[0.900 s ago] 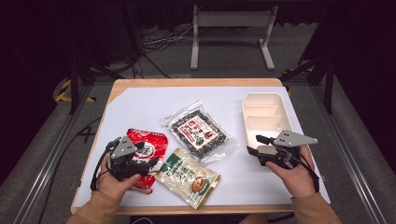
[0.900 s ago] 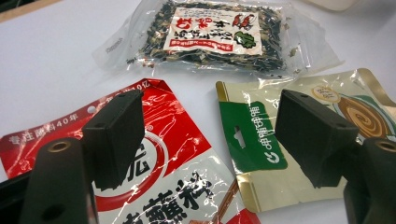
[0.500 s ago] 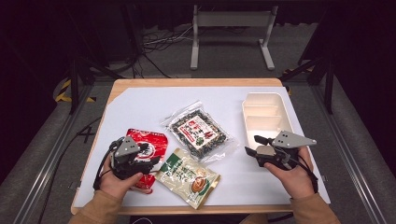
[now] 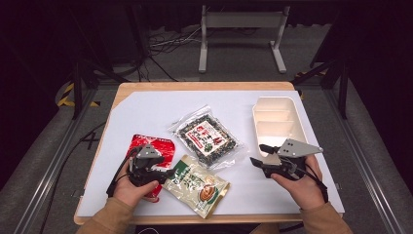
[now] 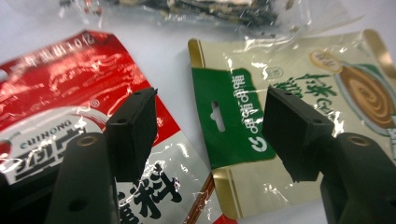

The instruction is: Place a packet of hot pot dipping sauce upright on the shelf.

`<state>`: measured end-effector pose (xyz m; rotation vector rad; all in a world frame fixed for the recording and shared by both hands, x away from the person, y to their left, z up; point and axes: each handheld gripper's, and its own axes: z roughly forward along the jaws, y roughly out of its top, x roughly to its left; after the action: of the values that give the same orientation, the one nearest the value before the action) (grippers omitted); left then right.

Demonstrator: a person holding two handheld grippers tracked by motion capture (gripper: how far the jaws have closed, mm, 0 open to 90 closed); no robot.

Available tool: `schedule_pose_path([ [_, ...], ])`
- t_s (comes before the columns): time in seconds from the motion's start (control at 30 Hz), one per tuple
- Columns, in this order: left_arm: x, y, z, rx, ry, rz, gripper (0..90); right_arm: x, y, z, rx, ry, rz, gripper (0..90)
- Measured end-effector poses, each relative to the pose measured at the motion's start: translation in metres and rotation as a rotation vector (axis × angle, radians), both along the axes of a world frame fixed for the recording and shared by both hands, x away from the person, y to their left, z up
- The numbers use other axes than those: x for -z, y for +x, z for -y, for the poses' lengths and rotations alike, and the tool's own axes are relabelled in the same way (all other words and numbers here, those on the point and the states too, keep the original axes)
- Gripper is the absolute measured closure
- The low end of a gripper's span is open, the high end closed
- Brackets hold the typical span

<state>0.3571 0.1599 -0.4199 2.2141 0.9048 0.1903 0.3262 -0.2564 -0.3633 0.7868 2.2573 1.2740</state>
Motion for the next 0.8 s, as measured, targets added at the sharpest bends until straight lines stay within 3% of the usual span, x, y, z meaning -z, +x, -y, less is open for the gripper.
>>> schedule_pose_path([
  [0.17,0.008,0.007,0.004,0.021,-0.005,-0.077,36.4,0.003,0.0,-0.005,-0.009,-0.013,-0.013,44.4],
  [0.4,0.013,0.009,0.007,0.048,-0.001,-0.139,35.9,0.005,-0.001,-0.009,-0.021,-0.019,-0.018,43.2],
  [0.5,0.016,0.011,0.007,0.069,-0.01,-0.19,35.8,0.005,-0.001,-0.009,-0.02,-0.014,-0.022,42.2],
  [0.7,0.016,0.009,0.009,0.089,-0.021,-0.216,39.4,0.007,0.0,-0.009,-0.012,-0.017,-0.027,42.2],
  [0.8,0.013,0.008,0.009,0.088,-0.026,-0.202,39.5,0.007,-0.001,-0.01,-0.013,-0.017,-0.03,42.2],
])
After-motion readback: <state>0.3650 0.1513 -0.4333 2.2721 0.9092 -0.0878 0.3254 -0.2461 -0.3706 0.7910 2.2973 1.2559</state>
